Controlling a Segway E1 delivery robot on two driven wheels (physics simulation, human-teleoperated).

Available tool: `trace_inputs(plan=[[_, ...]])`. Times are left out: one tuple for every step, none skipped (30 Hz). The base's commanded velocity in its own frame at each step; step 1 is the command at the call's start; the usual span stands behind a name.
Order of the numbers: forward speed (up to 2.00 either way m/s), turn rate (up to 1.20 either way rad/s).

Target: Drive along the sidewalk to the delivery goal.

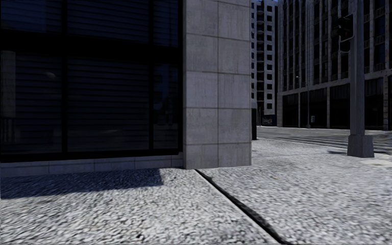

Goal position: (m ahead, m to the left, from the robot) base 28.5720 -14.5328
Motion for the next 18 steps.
trace_inputs(plan=[[1.56,-0.67],[1.56,-0.67],[1.56,-0.67],[1.56,-0.67],[1.56,-0.67],[1.56,-0.67],[1.56,-0.67],[1.56,-0.67],[1.56,-0.67],[1.56,-0.67],[1.56,-0.67],[1.56,-0.67],[1.56,-0.67],[1.56,-0.67],[1.56,-0.67],[1.56,-0.67],[1.56,-0.67],[1.56,-0.67]])
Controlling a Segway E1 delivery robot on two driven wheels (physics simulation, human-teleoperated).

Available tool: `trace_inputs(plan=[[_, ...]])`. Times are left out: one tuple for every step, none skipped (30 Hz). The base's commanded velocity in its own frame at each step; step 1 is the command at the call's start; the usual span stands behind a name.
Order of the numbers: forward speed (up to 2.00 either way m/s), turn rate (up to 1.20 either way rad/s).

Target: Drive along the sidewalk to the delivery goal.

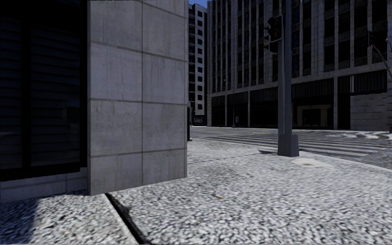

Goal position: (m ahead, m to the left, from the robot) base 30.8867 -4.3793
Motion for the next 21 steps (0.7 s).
trace_inputs(plan=[[1.56,-0.67],[1.56,-0.67],[1.56,-0.67],[1.56,-0.67],[1.56,-0.67],[1.56,-0.67],[1.57,-0.58],[1.58,-0.53],[1.58,-0.52],[1.58,-0.52],[1.58,-0.52],[1.58,-0.52],[1.58,-0.52],[1.58,-0.49],[1.65,-0.02],[1.65,-0.02],[1.7,0.0],[1.72,0.0],[1.73,0.0],[1.74,0.0],[1.74,0.0]])
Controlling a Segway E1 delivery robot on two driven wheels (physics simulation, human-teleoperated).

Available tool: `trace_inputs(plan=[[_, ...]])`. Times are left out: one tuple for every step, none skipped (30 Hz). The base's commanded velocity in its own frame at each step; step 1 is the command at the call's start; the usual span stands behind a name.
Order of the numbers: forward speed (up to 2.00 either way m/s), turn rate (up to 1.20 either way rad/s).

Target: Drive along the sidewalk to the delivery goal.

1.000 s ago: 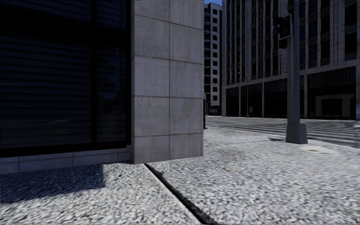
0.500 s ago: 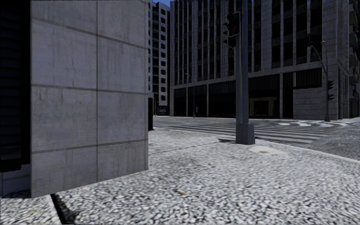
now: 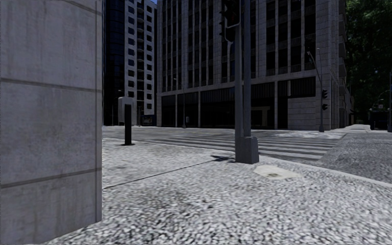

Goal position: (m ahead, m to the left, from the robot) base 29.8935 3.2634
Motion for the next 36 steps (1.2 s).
trace_inputs(plan=[[1.75,0.0],[1.75,0.0],[1.75,0.0],[1.75,0.0],[1.75,0.0],[1.75,0.0],[1.75,0.0],[1.75,0.0],[1.75,0.0],[1.75,0.0],[1.75,0.0],[1.75,0.0],[1.75,0.0],[1.75,0.0],[1.75,0.0],[1.75,0.0],[1.75,0.0],[1.75,0.0],[1.75,0.0],[1.75,0.07],[1.75,0.18],[1.75,0.27],[1.75,0.3],[1.75,0.3],[1.75,0.3],[1.75,0.3],[1.75,0.3],[1.75,0.3],[1.75,0.3],[1.75,0.3],[1.75,0.0],[1.75,0.0],[1.75,0.0],[1.75,0.0],[1.75,0.0],[1.75,0.0]])
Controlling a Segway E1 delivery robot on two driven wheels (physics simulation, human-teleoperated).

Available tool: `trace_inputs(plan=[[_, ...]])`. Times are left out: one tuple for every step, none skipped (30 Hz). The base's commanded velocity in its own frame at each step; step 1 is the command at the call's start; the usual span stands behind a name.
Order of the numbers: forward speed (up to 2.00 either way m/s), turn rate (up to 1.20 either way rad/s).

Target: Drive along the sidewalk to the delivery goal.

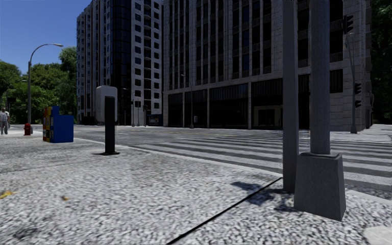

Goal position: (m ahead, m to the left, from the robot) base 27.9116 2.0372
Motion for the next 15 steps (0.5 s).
trace_inputs(plan=[[1.75,0.0],[1.76,0.0],[1.77,0.0],[1.77,0.0],[1.8,0.0],[1.8,0.0],[1.83,0.0],[1.85,0.0],[1.86,0.0],[1.86,0.0],[1.86,0.0],[1.86,0.0],[1.86,0.0],[1.86,0.0],[1.86,0.0]])
